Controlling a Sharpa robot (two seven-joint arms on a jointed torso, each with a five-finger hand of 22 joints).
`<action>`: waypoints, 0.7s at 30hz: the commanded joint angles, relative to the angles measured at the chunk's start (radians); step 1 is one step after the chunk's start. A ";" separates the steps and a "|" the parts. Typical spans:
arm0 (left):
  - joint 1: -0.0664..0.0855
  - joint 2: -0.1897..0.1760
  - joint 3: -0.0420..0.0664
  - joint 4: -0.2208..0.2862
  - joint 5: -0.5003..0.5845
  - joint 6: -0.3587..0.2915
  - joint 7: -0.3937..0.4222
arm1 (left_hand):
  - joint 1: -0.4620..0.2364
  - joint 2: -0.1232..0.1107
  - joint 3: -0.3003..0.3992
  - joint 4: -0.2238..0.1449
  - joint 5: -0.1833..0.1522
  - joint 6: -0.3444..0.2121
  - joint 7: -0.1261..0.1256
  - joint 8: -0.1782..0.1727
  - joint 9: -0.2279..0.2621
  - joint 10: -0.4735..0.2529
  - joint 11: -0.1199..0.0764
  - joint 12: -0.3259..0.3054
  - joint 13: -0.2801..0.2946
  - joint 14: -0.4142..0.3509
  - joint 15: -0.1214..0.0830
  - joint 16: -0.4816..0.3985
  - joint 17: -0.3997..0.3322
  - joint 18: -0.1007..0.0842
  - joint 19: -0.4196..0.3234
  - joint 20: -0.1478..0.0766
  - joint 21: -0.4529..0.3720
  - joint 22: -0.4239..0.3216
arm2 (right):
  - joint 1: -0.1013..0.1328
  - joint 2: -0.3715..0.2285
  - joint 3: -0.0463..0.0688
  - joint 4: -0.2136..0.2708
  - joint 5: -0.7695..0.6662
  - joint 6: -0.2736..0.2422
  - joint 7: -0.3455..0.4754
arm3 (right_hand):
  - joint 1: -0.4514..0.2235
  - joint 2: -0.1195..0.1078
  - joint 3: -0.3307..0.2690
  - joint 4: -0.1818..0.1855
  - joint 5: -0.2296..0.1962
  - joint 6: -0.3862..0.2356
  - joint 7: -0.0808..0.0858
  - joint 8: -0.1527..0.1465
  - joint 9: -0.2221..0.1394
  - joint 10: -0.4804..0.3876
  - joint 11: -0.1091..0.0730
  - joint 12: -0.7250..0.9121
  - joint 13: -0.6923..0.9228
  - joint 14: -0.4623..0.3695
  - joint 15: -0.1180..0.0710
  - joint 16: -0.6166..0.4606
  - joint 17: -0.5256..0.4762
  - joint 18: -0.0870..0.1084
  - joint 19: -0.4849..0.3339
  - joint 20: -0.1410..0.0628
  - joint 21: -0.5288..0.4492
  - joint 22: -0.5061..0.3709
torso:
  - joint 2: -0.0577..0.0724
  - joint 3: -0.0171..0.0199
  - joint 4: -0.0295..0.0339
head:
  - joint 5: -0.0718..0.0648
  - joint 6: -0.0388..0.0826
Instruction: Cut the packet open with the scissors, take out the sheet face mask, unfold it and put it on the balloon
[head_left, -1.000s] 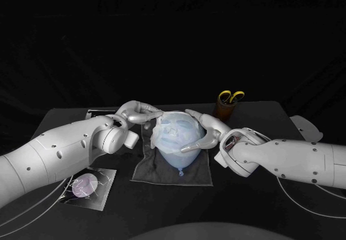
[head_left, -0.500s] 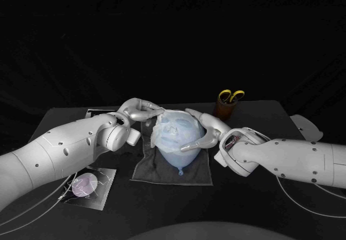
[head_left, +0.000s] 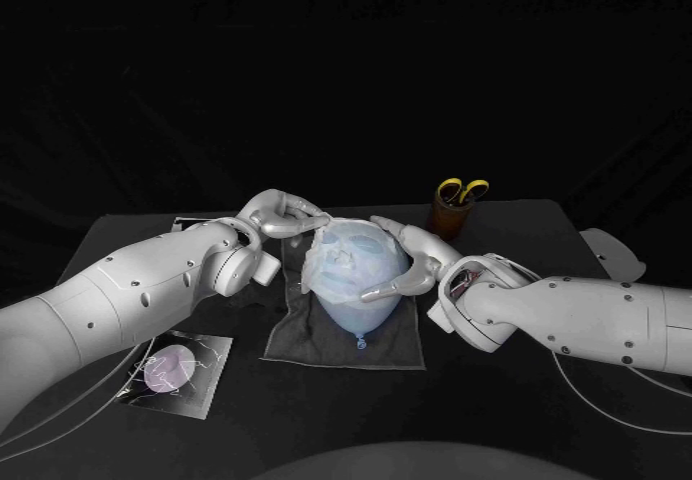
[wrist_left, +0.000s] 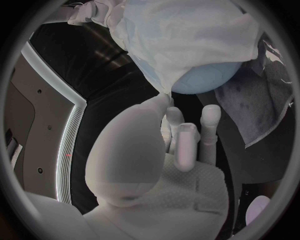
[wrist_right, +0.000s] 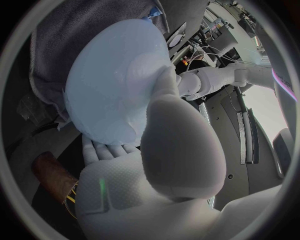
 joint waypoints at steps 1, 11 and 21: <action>0.005 0.006 0.002 -0.011 -0.033 -0.004 0.043 | -0.009 0.002 0.001 0.003 0.002 0.000 -0.006 0.005 0.049 -0.004 -0.004 -0.003 0.001 -0.001 -0.002 -0.004 0.002 -0.010 0.002 -0.002 0.003 0.003 | -0.011 0.003 -0.009 -0.001 -0.002 0.047 -0.031 | 0.010 0.001 0.007 -0.001 0.007 0.005 0.137 0.004 0.001 0.008 0.002 0.005 0.002 0.006 0.002 0.001 -0.001 0.016 0.006 0.003 0.004 0.000 | 0.001 0.0002 0.0012 | -0.001 -0.002; 0.015 0.027 0.002 -0.035 -0.009 -0.025 0.058 | -0.010 0.003 0.002 0.003 0.002 0.000 -0.006 0.005 0.049 -0.004 -0.004 -0.004 0.001 0.000 -0.002 -0.004 0.003 -0.010 0.005 -0.002 0.004 0.006 | -0.012 0.005 -0.009 -0.002 -0.002 0.049 -0.029 | 0.011 0.000 0.005 -0.001 0.007 0.003 0.139 0.004 0.000 0.007 0.002 0.007 0.001 0.006 0.002 0.001 -0.001 0.016 0.006 0.003 0.004 -0.001 | -0.001 -0.0003 0.0006 | 0.003 -0.002; 0.019 0.048 0.002 -0.072 -0.009 -0.018 0.058 | -0.010 0.003 0.002 0.003 0.002 0.000 -0.006 0.005 0.049 -0.004 -0.005 -0.004 0.000 0.000 -0.002 -0.004 0.003 -0.010 0.006 -0.002 0.004 0.006 | -0.012 0.005 -0.009 -0.002 -0.002 0.050 -0.029 | 0.011 -0.001 0.002 -0.001 0.006 0.001 0.139 0.003 -0.001 0.007 0.002 0.007 0.001 0.006 0.002 0.001 -0.001 0.016 0.007 0.003 0.005 -0.001 | 0.000 0.0001 0.0002 | 0.004 -0.001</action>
